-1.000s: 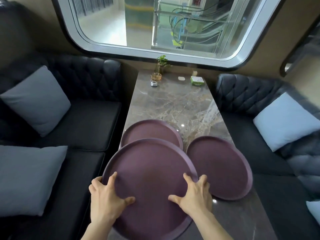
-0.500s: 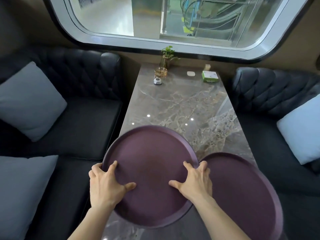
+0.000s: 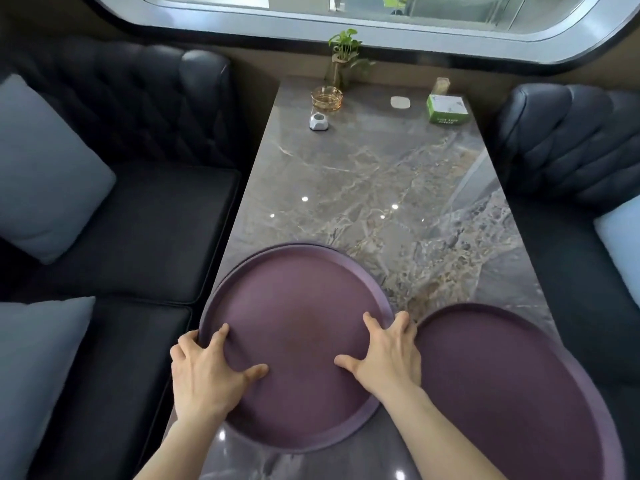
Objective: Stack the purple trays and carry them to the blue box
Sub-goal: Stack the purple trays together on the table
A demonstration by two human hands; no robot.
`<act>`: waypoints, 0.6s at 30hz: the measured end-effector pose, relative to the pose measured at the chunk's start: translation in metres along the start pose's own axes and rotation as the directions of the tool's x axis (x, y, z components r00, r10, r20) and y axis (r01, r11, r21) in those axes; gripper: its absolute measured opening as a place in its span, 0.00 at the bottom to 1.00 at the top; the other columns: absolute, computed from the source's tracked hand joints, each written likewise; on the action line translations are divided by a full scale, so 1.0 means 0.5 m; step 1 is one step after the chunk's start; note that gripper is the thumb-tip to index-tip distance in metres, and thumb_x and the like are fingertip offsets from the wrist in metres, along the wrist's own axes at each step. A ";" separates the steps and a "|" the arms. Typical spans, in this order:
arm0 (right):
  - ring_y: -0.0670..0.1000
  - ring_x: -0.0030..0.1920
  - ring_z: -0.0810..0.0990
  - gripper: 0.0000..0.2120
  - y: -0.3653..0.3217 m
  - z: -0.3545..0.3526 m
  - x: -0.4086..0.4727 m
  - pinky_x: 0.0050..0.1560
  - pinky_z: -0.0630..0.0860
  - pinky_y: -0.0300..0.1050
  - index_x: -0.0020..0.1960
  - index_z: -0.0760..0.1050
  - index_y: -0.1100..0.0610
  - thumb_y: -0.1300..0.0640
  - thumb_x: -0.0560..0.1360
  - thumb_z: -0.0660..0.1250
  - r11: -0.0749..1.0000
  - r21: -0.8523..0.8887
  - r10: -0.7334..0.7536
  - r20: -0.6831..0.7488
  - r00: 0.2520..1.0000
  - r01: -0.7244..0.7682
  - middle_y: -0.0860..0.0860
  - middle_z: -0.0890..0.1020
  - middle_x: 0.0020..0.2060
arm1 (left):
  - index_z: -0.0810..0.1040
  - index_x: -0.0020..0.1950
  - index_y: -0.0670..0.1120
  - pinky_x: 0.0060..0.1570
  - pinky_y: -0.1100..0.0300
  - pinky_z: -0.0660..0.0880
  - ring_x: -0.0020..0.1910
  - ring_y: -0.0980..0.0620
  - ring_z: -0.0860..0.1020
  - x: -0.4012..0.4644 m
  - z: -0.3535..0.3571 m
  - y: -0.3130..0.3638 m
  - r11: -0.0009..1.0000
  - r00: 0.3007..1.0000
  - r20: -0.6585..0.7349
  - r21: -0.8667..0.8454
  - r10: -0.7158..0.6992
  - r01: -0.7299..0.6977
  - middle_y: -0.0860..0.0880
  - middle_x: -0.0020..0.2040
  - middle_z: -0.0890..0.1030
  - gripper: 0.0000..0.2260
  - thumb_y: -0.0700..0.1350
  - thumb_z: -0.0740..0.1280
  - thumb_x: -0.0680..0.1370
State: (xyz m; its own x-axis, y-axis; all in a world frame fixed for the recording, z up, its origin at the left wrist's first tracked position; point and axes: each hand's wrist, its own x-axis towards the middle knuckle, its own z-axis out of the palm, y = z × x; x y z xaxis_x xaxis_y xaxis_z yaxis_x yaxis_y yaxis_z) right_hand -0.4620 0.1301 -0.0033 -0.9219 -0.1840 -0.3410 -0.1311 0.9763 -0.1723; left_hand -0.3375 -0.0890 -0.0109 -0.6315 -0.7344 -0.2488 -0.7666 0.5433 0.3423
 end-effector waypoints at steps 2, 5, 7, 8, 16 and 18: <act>0.59 0.63 0.66 0.48 -0.001 0.002 0.004 0.59 0.75 0.50 0.75 0.64 0.44 0.27 0.61 0.74 1.000 -0.009 0.002 -0.001 1.000 -0.002 0.55 0.61 0.61 | 0.70 0.75 0.55 0.71 0.47 0.66 0.70 0.41 0.61 0.003 0.006 -0.003 1.000 1.000 0.000 0.002 -0.005 0.005 0.42 0.71 0.64 0.47 0.69 0.78 0.58; 0.59 0.64 0.66 0.49 -0.001 0.004 0.007 0.60 0.74 0.50 0.76 0.63 0.45 0.28 0.61 0.75 1.000 0.004 0.013 0.009 1.000 -0.013 0.55 0.60 0.61 | 0.71 0.75 0.55 0.70 0.46 0.66 0.70 0.40 0.61 0.004 0.011 -0.006 1.000 1.000 -0.004 0.020 0.005 -0.005 0.41 0.71 0.65 0.47 0.69 0.78 0.58; 0.59 0.64 0.65 0.50 -0.004 0.004 0.011 0.61 0.74 0.51 0.76 0.62 0.45 0.29 0.61 0.76 1.000 0.018 0.020 0.011 1.000 -0.020 0.56 0.60 0.62 | 0.70 0.75 0.54 0.69 0.45 0.67 0.69 0.39 0.62 0.007 0.011 -0.008 1.000 1.000 0.003 0.017 0.002 -0.002 0.41 0.71 0.65 0.48 0.68 0.78 0.59; 0.59 0.64 0.66 0.51 -0.007 0.003 0.014 0.61 0.74 0.51 0.76 0.62 0.45 0.29 0.61 0.76 1.000 0.023 0.020 0.013 1.000 -0.020 0.56 0.59 0.62 | 0.69 0.75 0.54 0.69 0.45 0.68 0.69 0.39 0.62 0.010 0.010 -0.008 1.000 1.000 0.008 0.012 -0.008 0.007 0.40 0.70 0.65 0.48 0.68 0.78 0.59; 0.59 0.62 0.66 0.47 -0.010 0.014 0.024 0.66 0.67 0.51 0.75 0.64 0.47 0.26 0.63 0.72 0.996 -0.094 -0.001 -0.021 1.000 -0.001 0.56 0.63 0.62 | 0.69 0.73 0.53 0.65 0.44 0.69 0.68 0.37 0.62 0.019 0.026 -0.004 0.999 1.000 -0.021 0.053 -0.002 0.003 0.38 0.70 0.64 0.45 0.67 0.78 0.61; 0.59 0.63 0.67 0.48 -0.012 0.013 0.031 0.66 0.68 0.52 0.75 0.63 0.48 0.27 0.63 0.73 0.996 -0.083 0.005 -0.001 1.000 -0.005 0.56 0.63 0.63 | 0.69 0.74 0.53 0.66 0.45 0.68 0.68 0.37 0.63 0.020 0.030 -0.005 0.997 1.000 -0.029 0.079 0.002 0.000 0.39 0.70 0.65 0.45 0.68 0.77 0.61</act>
State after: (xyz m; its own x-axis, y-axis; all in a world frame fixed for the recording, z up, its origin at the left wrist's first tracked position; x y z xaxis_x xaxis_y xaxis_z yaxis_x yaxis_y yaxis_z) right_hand -0.4732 0.1209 -0.0134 -0.9230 -0.1788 -0.3408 -0.1562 0.9834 -0.0928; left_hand -0.3437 -0.0914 -0.0278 -0.6293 -0.7449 -0.2216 -0.7737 0.5735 0.2692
